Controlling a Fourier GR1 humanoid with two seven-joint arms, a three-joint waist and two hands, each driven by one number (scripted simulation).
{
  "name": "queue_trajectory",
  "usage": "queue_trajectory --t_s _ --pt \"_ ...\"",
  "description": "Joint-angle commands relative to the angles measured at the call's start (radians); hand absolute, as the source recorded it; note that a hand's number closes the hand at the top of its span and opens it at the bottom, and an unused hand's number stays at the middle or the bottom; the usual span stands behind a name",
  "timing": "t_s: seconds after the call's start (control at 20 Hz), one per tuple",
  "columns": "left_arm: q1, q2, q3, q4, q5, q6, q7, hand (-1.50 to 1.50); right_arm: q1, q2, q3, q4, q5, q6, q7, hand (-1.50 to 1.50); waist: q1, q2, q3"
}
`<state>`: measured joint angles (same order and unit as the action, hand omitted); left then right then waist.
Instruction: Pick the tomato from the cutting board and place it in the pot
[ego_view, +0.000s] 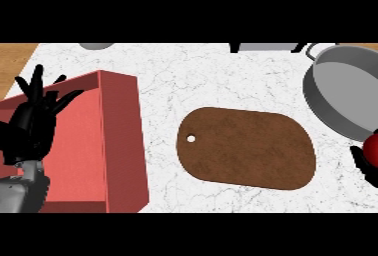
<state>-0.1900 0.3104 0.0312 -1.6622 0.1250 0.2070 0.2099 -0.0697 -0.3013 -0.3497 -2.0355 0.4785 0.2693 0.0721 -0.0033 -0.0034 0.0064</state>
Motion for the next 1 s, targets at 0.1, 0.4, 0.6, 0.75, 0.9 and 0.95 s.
queue_trajectory --t_s 0.1,0.4,0.6,0.75,0.9,0.95 --pt "0.002 -0.047 0.004 0.039 0.014 -0.012 -0.007 0.00 -0.131 -0.076 -0.118 0.220 -0.089 -0.001 -0.020 1.50 0.006 0.005 -0.006" --pt "-0.002 -0.033 0.028 0.027 0.020 -0.023 0.002 0.00 -0.274 -0.215 -0.185 0.589 -0.100 -0.008 -0.151 1.50 0.016 0.007 -0.006" --pt "0.007 -0.064 0.002 0.061 -0.009 -0.018 -0.039 0.00 -0.363 -0.179 -0.177 0.781 -0.096 -0.101 -0.259 1.50 0.022 0.009 -0.006" --pt "-0.020 -0.030 0.022 0.028 0.026 -0.043 0.005 0.00 -0.276 -0.290 -0.146 0.753 0.157 -0.260 -0.330 1.50 0.040 0.019 -0.005" --pt "-0.045 -0.076 -0.026 0.033 -0.008 -0.011 0.004 0.00 -0.370 -0.301 -0.116 0.919 0.257 -0.393 -0.341 1.50 0.048 0.021 -0.004" --pt "-0.110 -0.063 -0.012 0.070 -0.010 -0.002 0.043 0.00 -0.382 -0.265 -0.087 0.968 0.294 -0.453 -0.356 1.50 0.042 0.022 -0.004"
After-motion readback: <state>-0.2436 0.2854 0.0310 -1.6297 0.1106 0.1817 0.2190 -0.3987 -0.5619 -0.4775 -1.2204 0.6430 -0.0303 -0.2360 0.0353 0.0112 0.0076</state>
